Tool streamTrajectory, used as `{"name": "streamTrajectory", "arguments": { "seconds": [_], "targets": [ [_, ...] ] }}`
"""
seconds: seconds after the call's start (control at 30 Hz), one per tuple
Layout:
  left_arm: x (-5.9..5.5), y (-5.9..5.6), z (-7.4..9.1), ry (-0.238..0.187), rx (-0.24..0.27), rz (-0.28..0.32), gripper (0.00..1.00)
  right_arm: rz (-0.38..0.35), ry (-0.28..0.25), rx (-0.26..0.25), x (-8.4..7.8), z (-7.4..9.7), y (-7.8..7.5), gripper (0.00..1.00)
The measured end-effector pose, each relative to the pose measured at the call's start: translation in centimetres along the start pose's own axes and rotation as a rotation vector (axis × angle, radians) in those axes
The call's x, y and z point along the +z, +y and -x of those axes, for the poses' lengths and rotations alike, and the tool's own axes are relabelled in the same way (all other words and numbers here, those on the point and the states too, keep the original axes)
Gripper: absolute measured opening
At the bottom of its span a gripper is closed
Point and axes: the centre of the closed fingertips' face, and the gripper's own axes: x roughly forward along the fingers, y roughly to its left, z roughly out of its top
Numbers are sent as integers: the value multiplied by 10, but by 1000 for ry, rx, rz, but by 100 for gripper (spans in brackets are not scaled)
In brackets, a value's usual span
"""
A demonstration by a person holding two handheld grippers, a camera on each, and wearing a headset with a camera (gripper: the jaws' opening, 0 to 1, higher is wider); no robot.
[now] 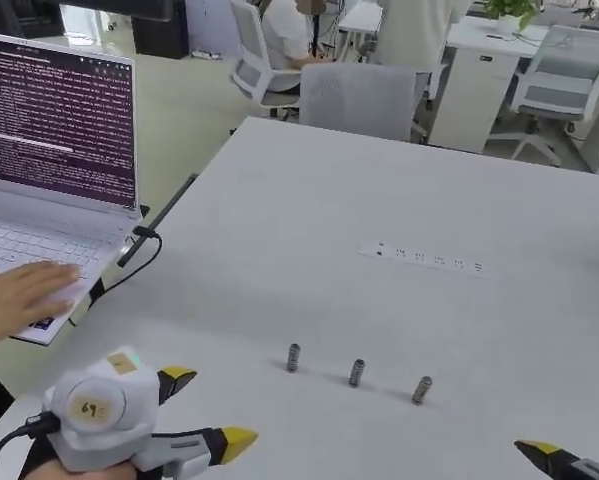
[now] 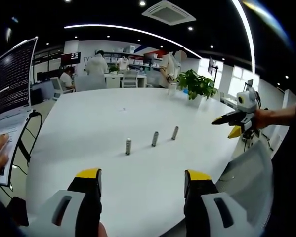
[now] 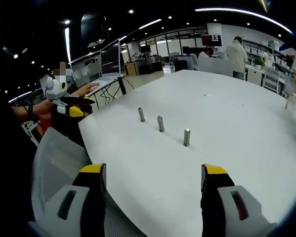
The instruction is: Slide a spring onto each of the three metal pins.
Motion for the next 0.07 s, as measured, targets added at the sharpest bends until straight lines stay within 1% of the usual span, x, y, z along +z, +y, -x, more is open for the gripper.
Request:
{"name": "streamTrajectory", "arguments": {
  "seconds": [0.07],
  "targets": [
    [0,0,0,1,3,1,64,0,1,2,0,0,1,78]
  ]
}}
